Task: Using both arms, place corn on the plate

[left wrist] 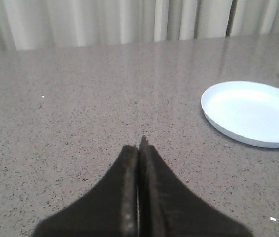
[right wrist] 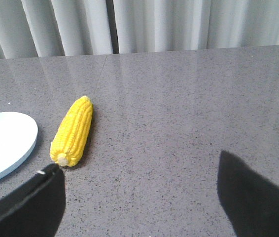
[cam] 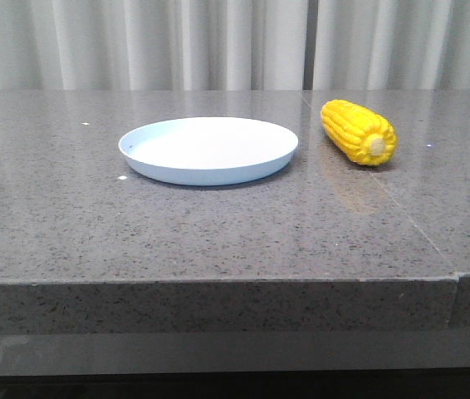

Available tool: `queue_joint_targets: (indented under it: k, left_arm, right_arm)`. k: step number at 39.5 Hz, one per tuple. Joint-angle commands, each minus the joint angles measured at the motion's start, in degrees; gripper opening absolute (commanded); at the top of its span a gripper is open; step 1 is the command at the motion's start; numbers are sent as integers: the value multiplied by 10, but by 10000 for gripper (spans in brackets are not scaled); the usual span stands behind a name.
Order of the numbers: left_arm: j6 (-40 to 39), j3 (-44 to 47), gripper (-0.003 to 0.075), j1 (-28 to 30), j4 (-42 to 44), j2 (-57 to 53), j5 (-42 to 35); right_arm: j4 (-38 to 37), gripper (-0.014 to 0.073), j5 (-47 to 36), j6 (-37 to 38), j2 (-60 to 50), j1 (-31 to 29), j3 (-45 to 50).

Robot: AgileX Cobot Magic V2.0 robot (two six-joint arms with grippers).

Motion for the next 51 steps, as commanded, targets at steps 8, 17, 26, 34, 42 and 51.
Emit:
queue_joint_targets:
  k: [8, 17, 26, 34, 42, 51]
  left_arm:
    - [0, 35, -20, -2, 7, -132, -48]
    - [0, 37, -20, -2, 7, -138, -49]
    - [0, 37, -20, -1, 7, -138, -48]
    - [0, 37, -20, 0, 7, -138, -48]
    - [0, 37, -20, 0, 7, -138, -48]
    - [0, 37, -20, 0, 7, -138, -48]
  right_arm:
    - [1, 649, -42, -2, 9, -3, -19]
    - [1, 649, -42, -2, 9, -3, -19]
    - [8, 649, -64, -2, 50, -3, -26]
    - [8, 649, -31, -2, 215, -3, -98]
    - [20, 649, 12, -3, 377, 6, -206]
    - [76, 649, 96, -3, 533, 65, -329]
